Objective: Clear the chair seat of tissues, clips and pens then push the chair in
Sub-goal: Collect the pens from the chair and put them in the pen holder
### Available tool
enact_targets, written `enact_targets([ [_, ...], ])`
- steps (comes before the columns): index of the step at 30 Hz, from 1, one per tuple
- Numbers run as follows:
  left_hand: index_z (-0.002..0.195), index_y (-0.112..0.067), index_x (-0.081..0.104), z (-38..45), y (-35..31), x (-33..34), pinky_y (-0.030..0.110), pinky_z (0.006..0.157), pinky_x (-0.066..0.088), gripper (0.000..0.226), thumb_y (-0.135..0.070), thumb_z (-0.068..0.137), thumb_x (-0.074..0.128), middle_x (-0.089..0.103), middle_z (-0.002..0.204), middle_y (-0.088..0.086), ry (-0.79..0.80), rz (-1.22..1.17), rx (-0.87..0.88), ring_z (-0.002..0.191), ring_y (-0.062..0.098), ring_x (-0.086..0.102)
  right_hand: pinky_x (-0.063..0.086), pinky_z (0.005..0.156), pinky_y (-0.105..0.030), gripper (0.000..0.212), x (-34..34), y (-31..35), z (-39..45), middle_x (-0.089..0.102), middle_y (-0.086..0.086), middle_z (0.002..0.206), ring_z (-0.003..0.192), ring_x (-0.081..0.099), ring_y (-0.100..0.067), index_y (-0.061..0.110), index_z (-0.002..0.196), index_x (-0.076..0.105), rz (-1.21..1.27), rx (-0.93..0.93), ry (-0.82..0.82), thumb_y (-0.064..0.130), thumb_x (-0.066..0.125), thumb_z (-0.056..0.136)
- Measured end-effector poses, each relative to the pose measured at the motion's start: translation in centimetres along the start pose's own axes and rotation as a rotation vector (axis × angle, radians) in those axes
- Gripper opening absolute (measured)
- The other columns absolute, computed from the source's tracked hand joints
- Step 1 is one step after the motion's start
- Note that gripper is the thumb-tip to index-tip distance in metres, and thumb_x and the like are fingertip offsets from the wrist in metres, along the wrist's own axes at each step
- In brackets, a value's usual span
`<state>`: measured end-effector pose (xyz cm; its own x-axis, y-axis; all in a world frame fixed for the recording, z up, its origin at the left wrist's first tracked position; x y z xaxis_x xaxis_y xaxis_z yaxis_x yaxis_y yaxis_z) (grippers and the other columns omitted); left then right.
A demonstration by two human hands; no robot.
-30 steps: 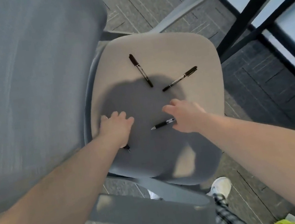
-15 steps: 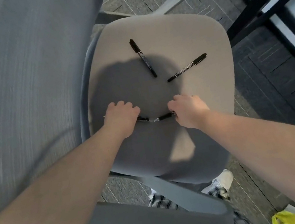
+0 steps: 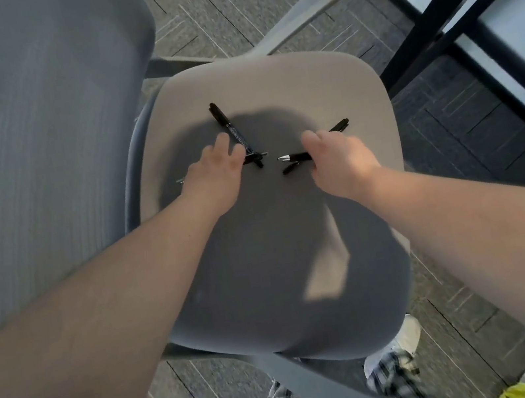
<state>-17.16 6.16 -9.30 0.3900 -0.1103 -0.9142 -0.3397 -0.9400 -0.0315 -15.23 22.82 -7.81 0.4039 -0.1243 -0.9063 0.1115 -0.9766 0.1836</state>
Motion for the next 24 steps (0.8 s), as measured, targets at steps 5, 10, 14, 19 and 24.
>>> enact_targets([
  [5,0.139,-0.011,0.031,2.3,-0.2,0.6,0.046,0.087,0.043,0.057,0.002,0.085,0.045,0.014,0.154,0.012,-0.041,0.067,0.025,0.121,0.035,0.037,0.028,0.07,-0.035,0.027,0.6,-0.7,1.1,0.047,-0.015,0.107,0.093,0.047,-0.036,0.008,0.106,0.043,-0.084,0.013,-0.044,-0.004,0.041,0.082],
  [10,0.15,-0.018,0.016,3.7,0.0,2.0,0.043,0.095,0.042,0.078,-0.004,0.083,0.054,0.017,0.155,0.005,-0.005,0.067,0.028,0.128,0.032,0.033,0.03,0.071,-0.034,0.036,2.7,-1.6,1.8,0.046,-0.012,0.121,0.11,0.047,-0.032,0.011,0.119,0.045,-0.197,-0.008,-0.027,0.009,0.055,0.085],
  [14,0.13,-0.01,0.041,4.0,-0.3,1.4,0.043,0.086,0.044,0.05,0.001,0.083,0.051,0.041,0.132,0.014,-0.065,0.07,0.021,0.117,0.034,0.04,0.029,0.071,-0.033,0.03,3.2,-1.8,1.7,0.05,-0.011,0.117,0.11,0.047,-0.031,0.012,0.115,0.048,-0.226,-0.004,-0.048,0.009,0.056,0.086],
  [19,0.116,-0.008,0.048,3.4,-0.9,1.1,0.042,0.085,0.042,0.03,-0.005,0.085,0.046,0.051,0.119,0.013,-0.053,0.113,0.018,0.115,0.033,0.042,0.034,0.074,-0.033,0.025,2.9,-1.9,0.8,0.055,-0.009,0.113,0.112,0.047,-0.03,0.012,0.11,0.052,-0.175,0.004,-0.064,0.011,0.055,0.085],
  [24,0.117,-0.008,0.045,2.4,-3.2,0.0,0.042,0.086,0.042,0.031,-0.003,0.087,0.042,0.048,0.12,0.012,0.002,0.071,0.083,0.114,0.032,0.042,0.039,0.086,-0.038,0.024,1.1,-2.9,-1.2,0.059,-0.011,0.112,0.109,0.049,-0.032,0.011,0.109,0.05,-0.098,0.037,-0.068,0.015,0.052,0.085],
])
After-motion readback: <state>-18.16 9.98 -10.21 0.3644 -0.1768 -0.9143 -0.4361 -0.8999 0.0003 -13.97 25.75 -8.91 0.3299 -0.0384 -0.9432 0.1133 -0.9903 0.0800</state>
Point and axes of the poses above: each hand's wrist, its own z-axis towards the middle knuckle, its own x-axis out of the palm, y = z × x, the point moved 6 cm from there along z, towards the middle knuckle
